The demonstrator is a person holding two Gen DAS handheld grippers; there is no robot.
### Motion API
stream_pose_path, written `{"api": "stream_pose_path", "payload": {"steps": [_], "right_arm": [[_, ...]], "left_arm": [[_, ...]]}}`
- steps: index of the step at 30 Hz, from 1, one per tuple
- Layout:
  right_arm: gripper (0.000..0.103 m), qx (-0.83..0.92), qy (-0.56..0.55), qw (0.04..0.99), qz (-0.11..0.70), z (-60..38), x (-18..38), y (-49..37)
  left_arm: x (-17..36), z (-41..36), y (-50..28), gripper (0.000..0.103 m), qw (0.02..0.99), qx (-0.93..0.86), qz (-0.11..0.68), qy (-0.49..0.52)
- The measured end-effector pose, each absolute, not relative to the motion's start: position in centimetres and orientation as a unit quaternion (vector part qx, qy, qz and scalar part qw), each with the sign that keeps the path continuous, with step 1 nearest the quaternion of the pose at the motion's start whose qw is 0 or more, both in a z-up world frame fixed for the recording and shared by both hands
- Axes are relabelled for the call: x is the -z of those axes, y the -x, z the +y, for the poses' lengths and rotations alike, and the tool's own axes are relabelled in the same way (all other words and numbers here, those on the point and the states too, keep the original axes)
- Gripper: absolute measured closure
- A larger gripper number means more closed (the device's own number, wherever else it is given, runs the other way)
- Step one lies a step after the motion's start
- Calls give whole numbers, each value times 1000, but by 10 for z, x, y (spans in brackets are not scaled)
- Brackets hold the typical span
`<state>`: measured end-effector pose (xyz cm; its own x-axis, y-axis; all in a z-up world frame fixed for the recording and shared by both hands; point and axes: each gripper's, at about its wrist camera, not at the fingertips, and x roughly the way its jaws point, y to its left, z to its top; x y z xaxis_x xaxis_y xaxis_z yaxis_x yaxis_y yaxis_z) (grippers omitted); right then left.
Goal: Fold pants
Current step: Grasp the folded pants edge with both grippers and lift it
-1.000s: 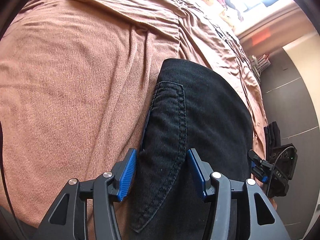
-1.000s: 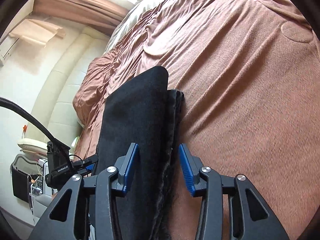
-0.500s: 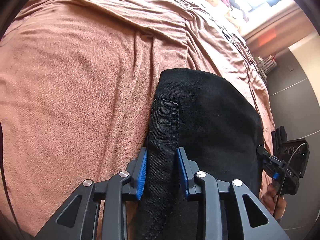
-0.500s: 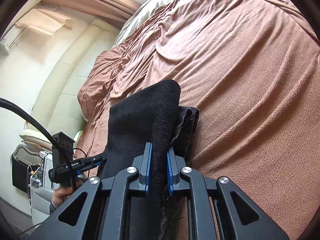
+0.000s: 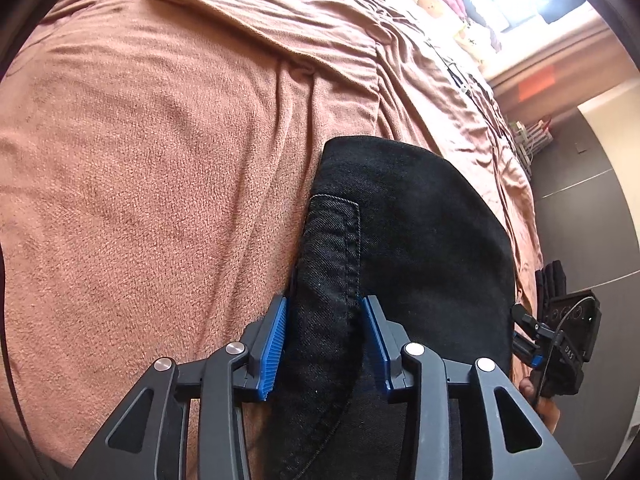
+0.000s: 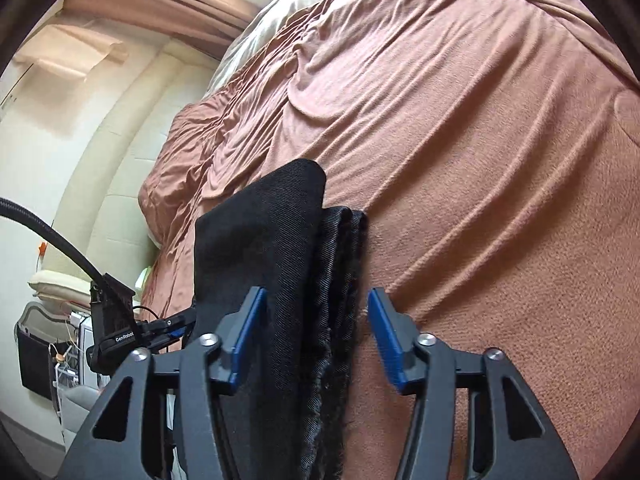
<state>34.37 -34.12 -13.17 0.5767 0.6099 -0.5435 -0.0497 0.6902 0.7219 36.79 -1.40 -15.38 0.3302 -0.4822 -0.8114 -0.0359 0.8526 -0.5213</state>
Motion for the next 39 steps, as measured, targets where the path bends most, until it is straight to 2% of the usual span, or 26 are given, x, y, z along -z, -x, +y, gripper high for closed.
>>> {"api": "stream_pose_path", "payload": {"steps": [8, 25, 28, 30, 33, 39], "right_arm": [[48, -221, -365, 789, 442, -348, 149, -346], [46, -286, -363, 750, 473, -341, 159, -393], [54, -283, -354, 761, 465, -341, 157, -390], [62, -280, -347, 768, 459, -341, 154, -383], [69, -278, -331, 782, 449, -335, 147, -374], [74, -284, -307, 806, 418, -325, 123, -353]], "left_arm": [[158, -13, -360, 55, 773, 156, 566, 238], [174, -11, -374, 53, 759, 192, 554, 283], [171, -11, -375, 59, 762, 198, 551, 277], [168, -11, -372, 66, 767, 201, 545, 271], [160, -11, -367, 71, 776, 209, 531, 269], [139, -10, -357, 76, 791, 225, 504, 264]]}}
